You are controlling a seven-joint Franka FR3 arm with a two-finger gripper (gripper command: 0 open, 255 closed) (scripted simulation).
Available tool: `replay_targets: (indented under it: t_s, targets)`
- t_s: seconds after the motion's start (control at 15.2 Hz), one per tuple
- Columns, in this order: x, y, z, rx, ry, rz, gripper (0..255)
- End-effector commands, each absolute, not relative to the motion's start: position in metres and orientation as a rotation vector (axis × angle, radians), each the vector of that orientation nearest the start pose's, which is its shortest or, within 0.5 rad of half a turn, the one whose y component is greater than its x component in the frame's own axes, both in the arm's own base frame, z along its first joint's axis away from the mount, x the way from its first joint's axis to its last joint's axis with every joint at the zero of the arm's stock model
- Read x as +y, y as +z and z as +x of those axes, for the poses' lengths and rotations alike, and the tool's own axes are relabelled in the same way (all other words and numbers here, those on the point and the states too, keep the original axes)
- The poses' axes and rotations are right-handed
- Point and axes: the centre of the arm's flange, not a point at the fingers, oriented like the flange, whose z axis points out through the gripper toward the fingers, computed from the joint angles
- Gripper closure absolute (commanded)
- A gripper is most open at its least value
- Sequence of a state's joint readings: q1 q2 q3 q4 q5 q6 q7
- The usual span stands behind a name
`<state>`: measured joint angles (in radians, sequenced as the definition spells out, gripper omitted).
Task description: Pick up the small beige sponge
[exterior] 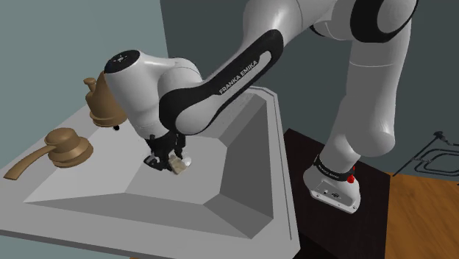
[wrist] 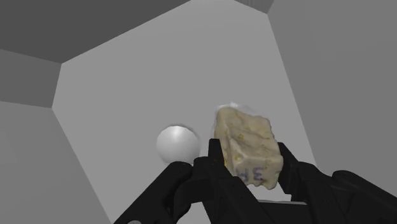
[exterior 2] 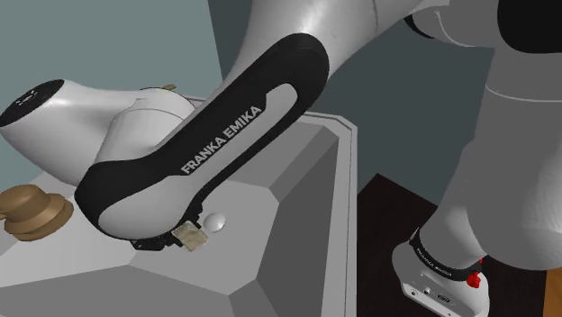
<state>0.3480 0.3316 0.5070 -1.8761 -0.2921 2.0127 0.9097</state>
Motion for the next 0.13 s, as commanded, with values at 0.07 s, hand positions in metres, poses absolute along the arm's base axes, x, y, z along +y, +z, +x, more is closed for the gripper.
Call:
replay_targets:
  t_s: [0.07]
  targets:
    - [0.4333,0.3497,0.4221,-0.131,0.031,-3.309,255]
